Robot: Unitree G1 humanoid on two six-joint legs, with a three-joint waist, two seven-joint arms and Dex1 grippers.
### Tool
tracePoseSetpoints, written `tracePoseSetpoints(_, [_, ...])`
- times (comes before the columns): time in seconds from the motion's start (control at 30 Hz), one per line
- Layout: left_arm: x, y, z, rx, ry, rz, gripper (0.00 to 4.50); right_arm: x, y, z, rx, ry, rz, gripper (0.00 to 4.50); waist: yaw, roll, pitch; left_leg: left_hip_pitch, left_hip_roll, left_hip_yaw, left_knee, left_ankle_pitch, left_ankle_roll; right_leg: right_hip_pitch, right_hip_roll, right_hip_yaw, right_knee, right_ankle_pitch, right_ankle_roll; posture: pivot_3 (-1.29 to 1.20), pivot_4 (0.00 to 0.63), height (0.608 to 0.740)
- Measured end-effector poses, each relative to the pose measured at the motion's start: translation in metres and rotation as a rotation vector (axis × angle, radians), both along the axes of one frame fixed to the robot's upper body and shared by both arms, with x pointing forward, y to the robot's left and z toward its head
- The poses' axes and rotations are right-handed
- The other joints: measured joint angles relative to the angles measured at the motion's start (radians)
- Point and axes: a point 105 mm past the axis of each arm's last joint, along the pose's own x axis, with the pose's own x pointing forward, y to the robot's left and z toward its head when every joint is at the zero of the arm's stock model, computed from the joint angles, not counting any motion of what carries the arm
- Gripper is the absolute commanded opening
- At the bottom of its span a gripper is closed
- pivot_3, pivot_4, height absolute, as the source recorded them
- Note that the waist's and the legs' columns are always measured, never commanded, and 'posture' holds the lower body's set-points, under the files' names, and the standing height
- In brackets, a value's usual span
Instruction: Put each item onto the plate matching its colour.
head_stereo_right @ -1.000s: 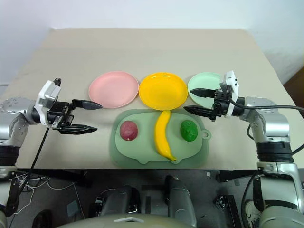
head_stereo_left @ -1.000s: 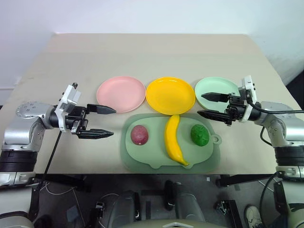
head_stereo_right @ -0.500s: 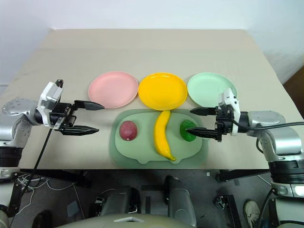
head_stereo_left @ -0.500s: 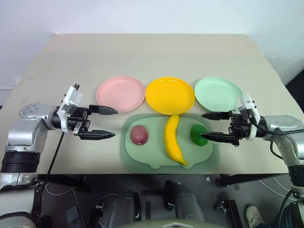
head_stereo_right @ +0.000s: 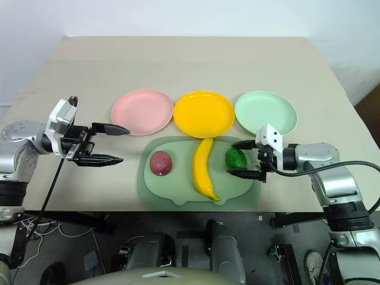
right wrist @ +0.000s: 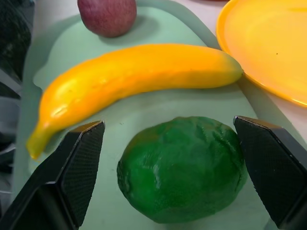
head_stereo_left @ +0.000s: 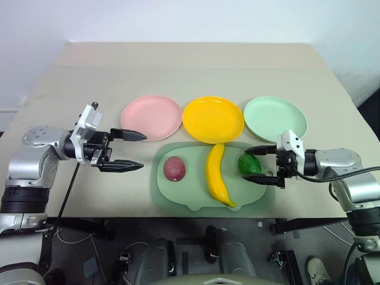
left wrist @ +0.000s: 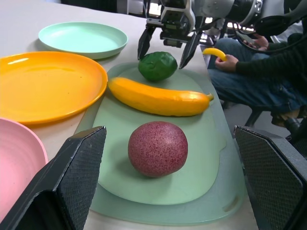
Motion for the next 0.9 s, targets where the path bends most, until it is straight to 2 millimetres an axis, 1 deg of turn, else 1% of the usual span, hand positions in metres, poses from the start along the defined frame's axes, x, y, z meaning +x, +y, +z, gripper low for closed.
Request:
tracePoseSetpoints(0.1, [0.000,0.000,0.000,0.001,0.001,0.001,4.47,0.001,0.000,-0.012,-0.019,0.028,-0.004,4.50,0.000,0.000,0.000,0.000,0.000,0.000,0.000,0.000,0.000,0.000,0.000,0.000,0.000,0.000,0.000,0.00,0.150,0.704])
tracePoseSetpoints(0.2, [0.000,0.001,0.000,0.002,0.001,0.002,4.50,0.000,0.000,-0.020,-0.026,0.067,0.005,3.91,-0.001,0.000,0.000,0.000,0.000,0.000,0.000,0.000,0.000,0.000,0.000,0.000,0.000,0.000,0.000,0.00,0.150,0.704])
tracePoseSetpoints(0.27, [0.000,0.001,0.001,0.006,0.001,0.006,4.50,0.002,-0.001,-0.020,-0.021,0.063,-0.003,3.36,-0.002,0.000,0.000,0.000,0.000,0.000,0.000,0.000,0.000,0.000,0.000,0.000,0.000,0.000,0.000,0.00,0.150,0.704])
tracePoseSetpoints(0.3, [0.000,0.002,0.001,0.009,-0.001,0.007,4.50,0.006,0.001,-0.017,-0.011,0.054,-0.011,3.21,-0.002,0.000,0.000,0.000,0.000,0.000,0.000,0.000,0.000,0.000,0.000,0.000,0.000,0.000,0.000,0.00,0.150,0.704])
tracePoseSetpoints(0.4, [-0.001,0.001,0.002,0.011,-0.005,0.005,4.50,0.010,0.003,-0.012,0.006,0.057,-0.018,3.20,-0.002,0.000,0.000,0.000,0.000,0.000,0.000,0.000,0.000,0.000,0.000,0.000,0.000,0.000,0.000,0.00,0.150,0.704])
tracePoseSetpoints(0.6, [0.000,0.002,0.002,0.011,-0.005,0.011,4.50,0.013,0.003,-0.008,0.036,0.048,-0.039,3.20,-0.001,0.000,0.000,0.000,0.000,0.000,0.000,0.000,0.000,0.000,0.000,0.000,0.000,0.000,0.000,0.00,0.150,0.704])
tracePoseSetpoints(0.63, [0.000,0.002,0.002,0.011,-0.005,0.013,4.50,0.017,0.005,-0.004,0.059,0.036,-0.052,3.20,-0.002,0.000,0.000,0.000,0.000,0.000,0.000,0.000,0.000,0.000,0.000,0.000,0.000,0.000,0.000,0.00,0.150,0.704])
tracePoseSetpoints(0.73, [0.001,0.001,0.002,0.010,-0.007,0.017,4.50,0.039,0.010,0.022,0.139,-0.041,-0.115,3.20,-0.007,0.000,0.000,0.000,0.000,0.001,0.000,0.000,0.000,-0.001,0.000,0.000,0.001,0.000,0.000,0.00,0.150,0.704])
tracePoseSetpoints(0.83, [0.001,0.001,0.002,0.009,-0.007,0.020,4.50,0.068,-0.004,0.053,0.180,-0.170,-0.254,3.20,-0.003,0.000,0.000,0.000,0.000,0.001,0.000,0.000,0.000,-0.001,0.000,0.000,0.001,0.000,-0.001,0.00,0.150,0.704])
tracePoseSetpoints(0.9, [0.001,0.001,0.002,0.009,-0.006,0.022,4.50,0.087,-0.015,0.062,0.189,-0.209,-0.363,3.20,-0.002,0.000,0.000,-0.001,0.000,0.001,0.000,0.000,0.000,-0.001,0.000,0.000,0.001,0.000,-0.001,0.00,0.150,0.704])
